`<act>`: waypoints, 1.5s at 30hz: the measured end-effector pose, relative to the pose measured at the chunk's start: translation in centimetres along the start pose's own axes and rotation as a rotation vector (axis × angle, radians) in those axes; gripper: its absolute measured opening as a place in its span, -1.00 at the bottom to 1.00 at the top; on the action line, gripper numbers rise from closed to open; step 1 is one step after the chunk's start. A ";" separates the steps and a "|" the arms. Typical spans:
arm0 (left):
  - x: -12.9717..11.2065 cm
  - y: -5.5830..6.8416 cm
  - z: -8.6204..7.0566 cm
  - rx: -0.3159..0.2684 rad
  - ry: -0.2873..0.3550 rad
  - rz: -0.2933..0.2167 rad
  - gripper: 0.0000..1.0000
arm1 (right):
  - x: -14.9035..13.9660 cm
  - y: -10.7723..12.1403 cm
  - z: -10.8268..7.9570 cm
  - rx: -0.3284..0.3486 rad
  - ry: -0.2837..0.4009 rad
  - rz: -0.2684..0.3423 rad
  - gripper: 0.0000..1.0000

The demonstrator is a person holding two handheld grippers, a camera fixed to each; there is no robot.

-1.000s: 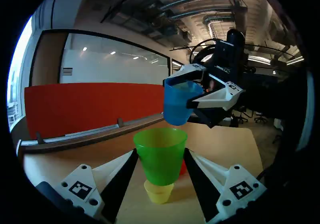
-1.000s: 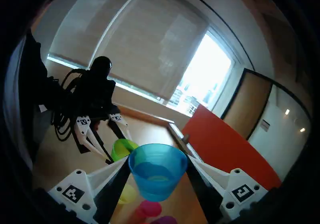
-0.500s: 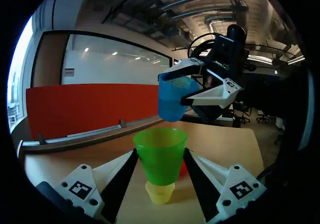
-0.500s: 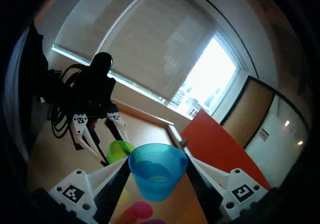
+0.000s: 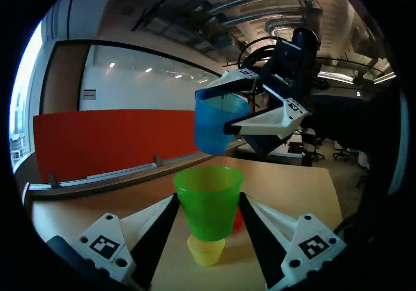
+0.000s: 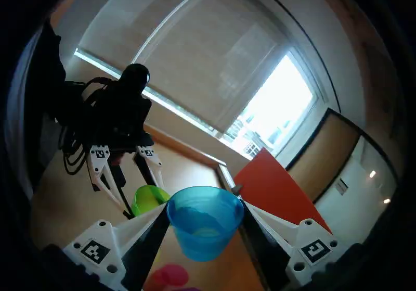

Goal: Pour water

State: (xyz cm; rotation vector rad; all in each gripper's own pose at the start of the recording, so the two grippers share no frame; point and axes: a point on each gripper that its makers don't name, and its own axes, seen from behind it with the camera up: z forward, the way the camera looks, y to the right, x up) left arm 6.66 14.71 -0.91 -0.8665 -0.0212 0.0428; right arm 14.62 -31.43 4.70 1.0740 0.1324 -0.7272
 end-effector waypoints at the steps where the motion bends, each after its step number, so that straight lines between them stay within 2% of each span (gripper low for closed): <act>1: 0.0 0.0 0.0 0.001 0.000 0.000 0.64 | 0.1 0.1 0.1 0.001 -0.001 -0.006 0.85; 21: 0.2 0.3 -0.4 0.014 0.015 0.015 0.64 | 0.8 1.1 1.4 0.012 -0.010 -0.117 0.86; 45: -0.1 0.4 -0.1 0.012 0.006 0.026 0.64 | 0.5 1.7 2.2 0.006 -0.044 -0.255 0.86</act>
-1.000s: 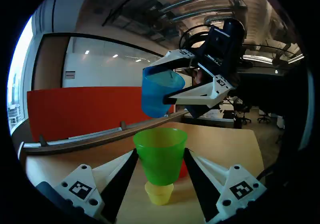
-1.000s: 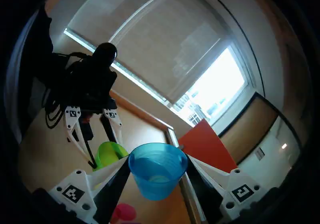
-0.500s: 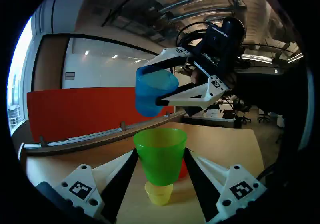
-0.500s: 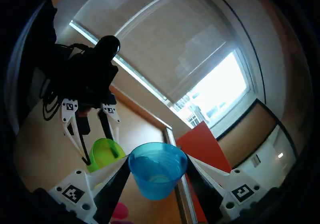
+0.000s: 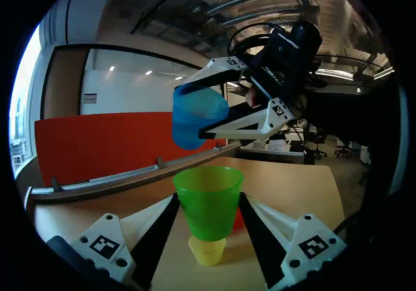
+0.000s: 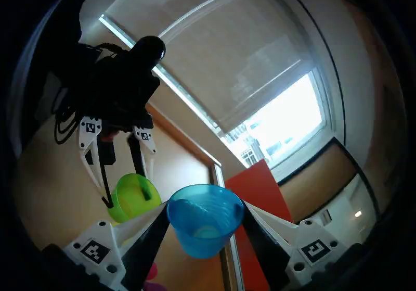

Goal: Pour water

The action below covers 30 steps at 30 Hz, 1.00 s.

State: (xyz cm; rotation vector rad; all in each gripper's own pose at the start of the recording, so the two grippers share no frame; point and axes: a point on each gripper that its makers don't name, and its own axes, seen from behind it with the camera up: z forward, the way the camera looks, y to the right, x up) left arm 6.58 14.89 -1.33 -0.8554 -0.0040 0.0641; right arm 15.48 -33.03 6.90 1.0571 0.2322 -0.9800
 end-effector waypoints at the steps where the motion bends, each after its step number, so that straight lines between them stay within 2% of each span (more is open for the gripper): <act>1: 0.0 0.0 0.0 -0.001 0.000 0.000 0.64 | 0.0 0.0 0.0 0.000 -0.001 -0.005 0.86; 30: 0.4 0.3 0.3 -0.009 0.009 -0.004 0.64 | 0.2 0.0 0.7 -0.005 -0.023 -0.160 0.86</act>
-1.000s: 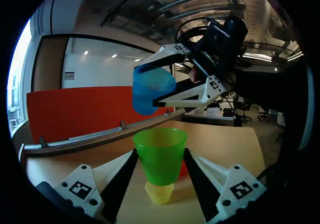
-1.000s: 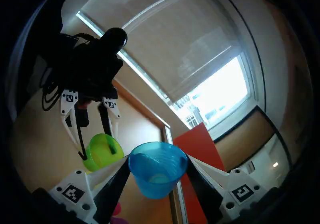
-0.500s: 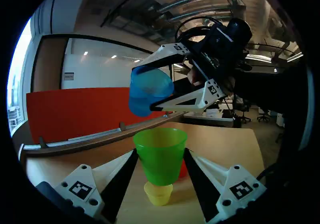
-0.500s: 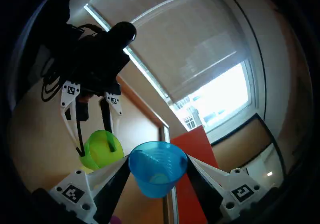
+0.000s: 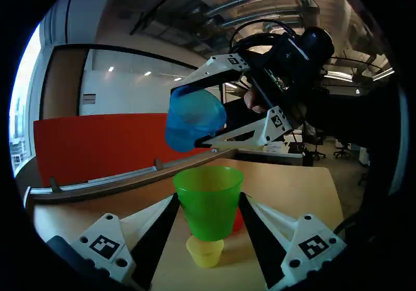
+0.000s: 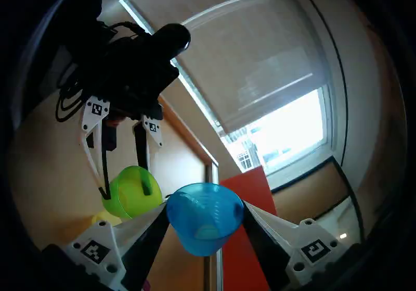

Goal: Pour water

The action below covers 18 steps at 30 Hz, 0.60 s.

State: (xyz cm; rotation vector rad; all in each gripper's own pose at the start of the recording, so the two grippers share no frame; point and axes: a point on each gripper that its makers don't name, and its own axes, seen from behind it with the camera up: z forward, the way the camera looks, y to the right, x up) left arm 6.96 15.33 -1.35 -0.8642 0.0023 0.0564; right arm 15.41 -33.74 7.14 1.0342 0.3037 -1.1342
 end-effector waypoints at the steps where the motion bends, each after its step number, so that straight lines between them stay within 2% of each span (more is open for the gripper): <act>1: 0.0 0.0 0.0 0.000 0.001 0.000 0.64 | 0.0 0.0 0.0 0.000 0.000 -0.004 0.86; 18: 0.0 0.1 0.0 -0.002 0.002 0.000 0.64 | 0.4 -0.2 0.2 -0.002 -0.005 -0.062 0.86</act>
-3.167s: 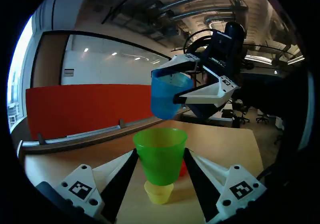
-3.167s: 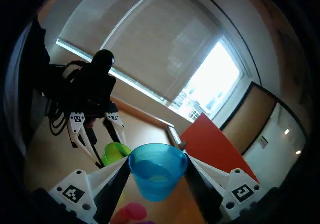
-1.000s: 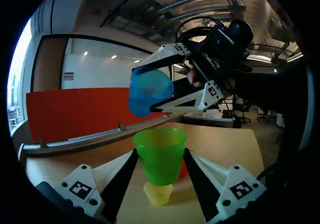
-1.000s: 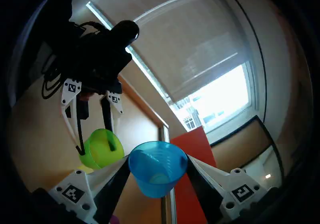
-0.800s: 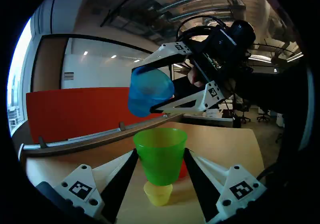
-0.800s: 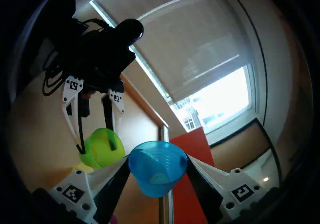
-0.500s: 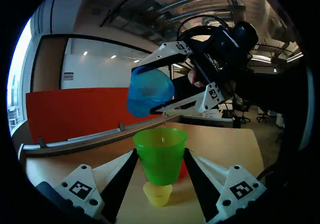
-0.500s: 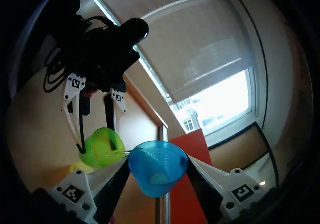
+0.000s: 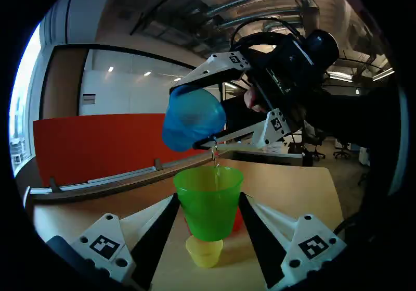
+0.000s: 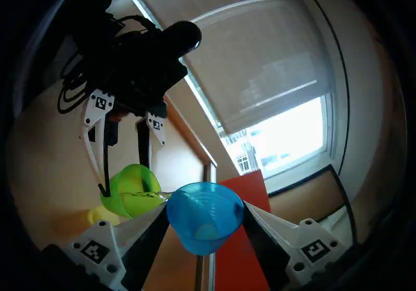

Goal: Pour water

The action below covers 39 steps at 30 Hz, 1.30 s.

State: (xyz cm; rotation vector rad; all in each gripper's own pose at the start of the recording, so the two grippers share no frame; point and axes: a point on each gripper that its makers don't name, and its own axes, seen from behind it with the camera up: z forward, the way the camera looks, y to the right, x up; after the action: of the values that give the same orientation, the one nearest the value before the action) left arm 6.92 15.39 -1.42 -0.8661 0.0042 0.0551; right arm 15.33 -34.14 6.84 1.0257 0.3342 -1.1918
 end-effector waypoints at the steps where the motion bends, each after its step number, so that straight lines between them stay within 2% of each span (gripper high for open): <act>1: 0.0 0.0 0.0 0.000 0.000 -0.001 0.64 | 0.0 0.0 0.0 0.000 0.000 0.000 0.86; 39: -0.1 0.5 0.1 -0.012 -0.005 0.010 0.63 | 0.1 0.7 0.0 -0.013 -0.009 -0.045 0.86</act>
State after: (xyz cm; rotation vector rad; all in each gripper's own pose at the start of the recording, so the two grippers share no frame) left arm 6.85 15.74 -1.73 -0.8783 0.0037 0.0671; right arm 15.98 -34.21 7.05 1.0052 0.3591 -1.2332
